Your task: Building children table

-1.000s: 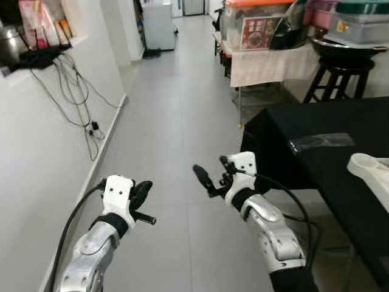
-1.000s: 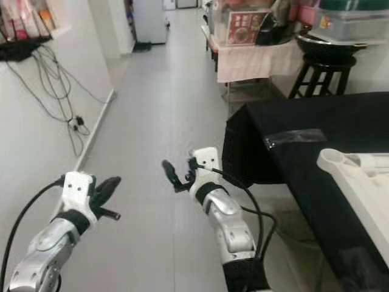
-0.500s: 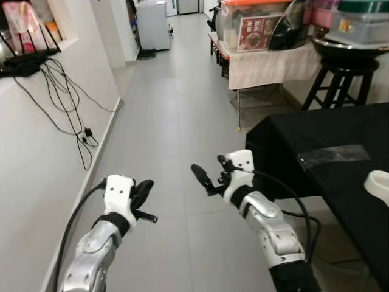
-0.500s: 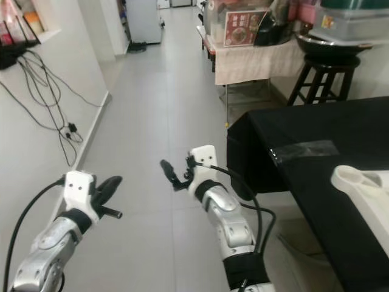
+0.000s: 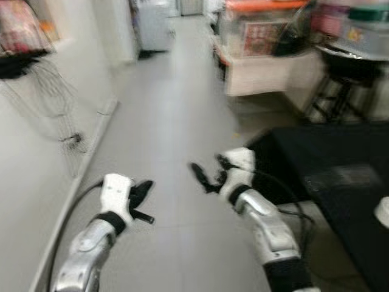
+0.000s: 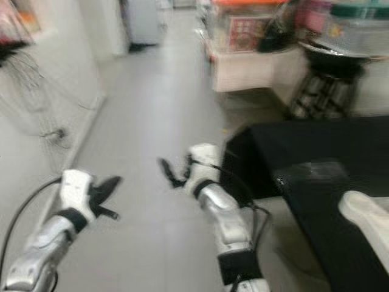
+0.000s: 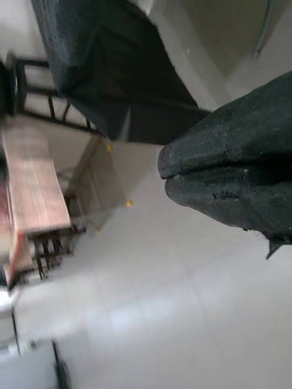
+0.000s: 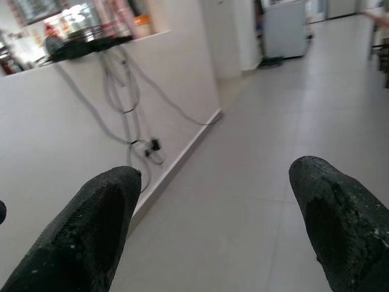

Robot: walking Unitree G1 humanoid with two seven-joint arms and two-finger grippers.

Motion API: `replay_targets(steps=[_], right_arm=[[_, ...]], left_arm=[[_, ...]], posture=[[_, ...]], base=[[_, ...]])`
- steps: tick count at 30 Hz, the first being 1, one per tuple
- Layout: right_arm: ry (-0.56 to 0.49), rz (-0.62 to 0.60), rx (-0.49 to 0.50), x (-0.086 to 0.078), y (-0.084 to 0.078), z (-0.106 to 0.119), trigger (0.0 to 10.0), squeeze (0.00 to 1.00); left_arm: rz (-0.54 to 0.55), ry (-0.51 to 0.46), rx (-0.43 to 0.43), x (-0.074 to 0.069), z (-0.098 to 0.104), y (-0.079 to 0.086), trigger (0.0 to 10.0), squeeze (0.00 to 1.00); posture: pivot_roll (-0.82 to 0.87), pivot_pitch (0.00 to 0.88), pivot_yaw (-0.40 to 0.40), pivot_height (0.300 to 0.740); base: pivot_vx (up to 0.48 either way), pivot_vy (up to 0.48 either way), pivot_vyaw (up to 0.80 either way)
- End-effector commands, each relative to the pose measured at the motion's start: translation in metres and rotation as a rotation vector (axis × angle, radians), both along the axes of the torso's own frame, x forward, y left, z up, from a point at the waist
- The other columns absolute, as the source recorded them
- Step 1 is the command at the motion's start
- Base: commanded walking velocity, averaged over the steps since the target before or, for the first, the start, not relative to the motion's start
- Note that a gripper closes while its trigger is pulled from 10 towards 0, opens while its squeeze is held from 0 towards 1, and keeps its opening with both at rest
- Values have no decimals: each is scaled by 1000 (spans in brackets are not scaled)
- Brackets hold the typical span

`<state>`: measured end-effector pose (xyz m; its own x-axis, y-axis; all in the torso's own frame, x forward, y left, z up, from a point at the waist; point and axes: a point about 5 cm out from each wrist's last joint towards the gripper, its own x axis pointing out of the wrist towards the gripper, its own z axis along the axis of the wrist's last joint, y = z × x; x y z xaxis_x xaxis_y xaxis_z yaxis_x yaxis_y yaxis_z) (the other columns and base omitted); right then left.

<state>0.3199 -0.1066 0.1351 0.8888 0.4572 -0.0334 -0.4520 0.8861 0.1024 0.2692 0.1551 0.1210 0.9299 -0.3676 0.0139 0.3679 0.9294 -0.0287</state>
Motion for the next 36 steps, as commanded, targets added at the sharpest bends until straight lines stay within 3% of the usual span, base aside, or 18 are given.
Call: replay_targets(steps=[1,13,36], right_arm=[[-3,-25,6,1,-8,0,10000,0],[1,-15,9,2,-7,-1,10000,0],[-9,3,1,2,-6,0,10000,0]], left_arm=[[-18,-1,1,1,0,-3,10000,0],[-36,3,-3,1,0,-4,10000,0],[-44,13,-6,2,-1,-4,10000,0]], posture=[[-75,0,46,740],[-69,0,45,740],[-66,0,43,740]], base=[[296,0,-800],[288,0,-800],[0,0,-800]])
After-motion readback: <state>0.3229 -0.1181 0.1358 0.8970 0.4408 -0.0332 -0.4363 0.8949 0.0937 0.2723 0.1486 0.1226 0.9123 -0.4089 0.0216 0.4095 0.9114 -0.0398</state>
